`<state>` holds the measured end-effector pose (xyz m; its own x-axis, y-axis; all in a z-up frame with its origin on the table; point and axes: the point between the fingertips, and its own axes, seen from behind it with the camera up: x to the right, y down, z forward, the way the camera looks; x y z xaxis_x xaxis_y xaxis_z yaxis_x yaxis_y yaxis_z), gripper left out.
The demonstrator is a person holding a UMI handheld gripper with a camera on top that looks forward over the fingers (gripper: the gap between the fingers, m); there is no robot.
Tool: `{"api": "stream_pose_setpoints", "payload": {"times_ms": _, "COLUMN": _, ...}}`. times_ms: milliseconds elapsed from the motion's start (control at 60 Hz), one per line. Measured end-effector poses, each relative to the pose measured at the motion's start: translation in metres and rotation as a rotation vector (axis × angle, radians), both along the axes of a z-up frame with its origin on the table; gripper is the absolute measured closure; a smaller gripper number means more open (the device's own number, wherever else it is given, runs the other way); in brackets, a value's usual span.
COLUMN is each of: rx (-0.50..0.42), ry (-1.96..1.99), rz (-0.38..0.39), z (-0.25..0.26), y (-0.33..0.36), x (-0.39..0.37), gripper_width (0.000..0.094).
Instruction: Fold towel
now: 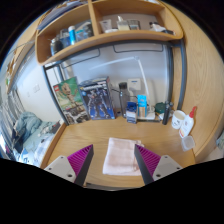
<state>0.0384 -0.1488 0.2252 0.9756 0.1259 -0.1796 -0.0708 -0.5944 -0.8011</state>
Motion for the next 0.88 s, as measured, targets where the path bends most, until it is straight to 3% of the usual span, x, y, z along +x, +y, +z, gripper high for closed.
{"api": "stream_pose_setpoints", "payload": {"times_ms": 267, "rx": 0.061, "ry": -0.087, "rz": 0.003, "z": 0.02, "y": -0.089, "x": -0.032, "gripper_width": 0.0101}}
{"api": "stream_pose_setpoints", "payload": {"times_ms": 467, "rx": 0.051, "ry": -0.119, "rz": -0.018, "z": 0.012, "y": -0.146, "x": -0.04, "gripper_width": 0.0101}}
{"api": "stream_pose_setpoints", "payload": {"times_ms": 883, "rx": 0.09, "ry": -0.155, "rz": -0.053, "z": 0.024, "y": -0.189, "x": -0.046, "gripper_width": 0.0103}}
